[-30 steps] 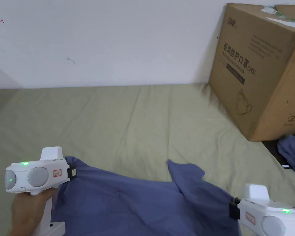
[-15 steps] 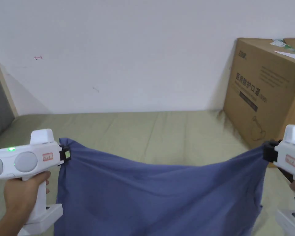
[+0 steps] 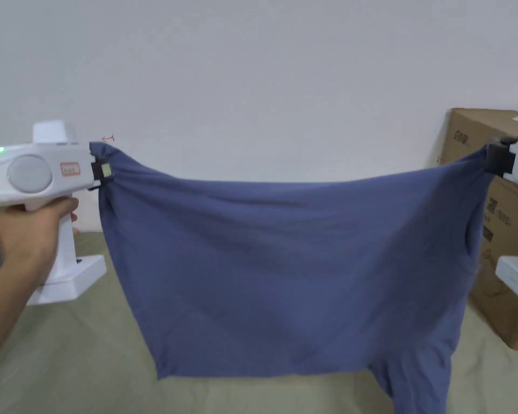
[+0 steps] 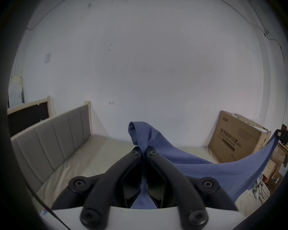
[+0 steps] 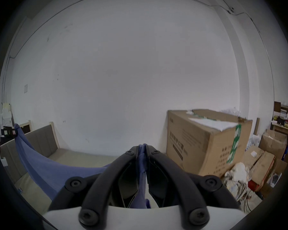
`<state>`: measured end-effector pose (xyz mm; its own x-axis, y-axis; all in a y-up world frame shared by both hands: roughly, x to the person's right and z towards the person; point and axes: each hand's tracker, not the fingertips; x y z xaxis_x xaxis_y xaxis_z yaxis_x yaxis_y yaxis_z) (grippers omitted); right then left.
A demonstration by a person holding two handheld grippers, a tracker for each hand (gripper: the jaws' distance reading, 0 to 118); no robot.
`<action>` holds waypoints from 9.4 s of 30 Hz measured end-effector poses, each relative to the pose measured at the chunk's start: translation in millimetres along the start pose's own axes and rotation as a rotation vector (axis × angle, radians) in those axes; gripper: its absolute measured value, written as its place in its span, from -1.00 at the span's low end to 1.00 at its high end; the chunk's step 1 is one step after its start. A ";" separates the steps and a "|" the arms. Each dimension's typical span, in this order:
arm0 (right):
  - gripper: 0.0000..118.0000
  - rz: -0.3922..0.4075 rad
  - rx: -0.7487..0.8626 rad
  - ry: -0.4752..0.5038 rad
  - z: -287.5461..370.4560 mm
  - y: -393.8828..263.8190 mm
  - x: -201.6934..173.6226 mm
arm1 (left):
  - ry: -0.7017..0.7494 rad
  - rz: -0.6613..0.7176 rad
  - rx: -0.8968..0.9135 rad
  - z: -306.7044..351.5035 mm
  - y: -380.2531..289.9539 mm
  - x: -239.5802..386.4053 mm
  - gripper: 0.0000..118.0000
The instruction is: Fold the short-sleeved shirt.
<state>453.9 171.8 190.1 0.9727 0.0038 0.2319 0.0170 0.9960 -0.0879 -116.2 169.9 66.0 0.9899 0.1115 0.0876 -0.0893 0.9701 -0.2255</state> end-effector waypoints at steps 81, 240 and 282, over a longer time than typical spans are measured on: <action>0.37 -0.034 -0.808 -0.104 230.2 -410.6 7.2 | 0.109 0.039 -0.701 174.8 -437.2 -51.9 0.58; -0.97 -0.191 -0.482 0.146 77.1 -313.3 -13.6 | 0.044 0.013 -0.450 40.1 -337.8 -67.3 -0.97; 0.32 -0.086 -0.653 0.000 256.3 -360.0 -22.7 | 0.095 -0.005 -0.581 206.9 -416.2 -51.4 0.59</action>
<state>366.4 -163.9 464.8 0.9618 -0.0734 0.2638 0.2313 0.7336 -0.6390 -152.7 -195.1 356.1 0.9980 0.0618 0.0089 -0.0363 0.6903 -0.7226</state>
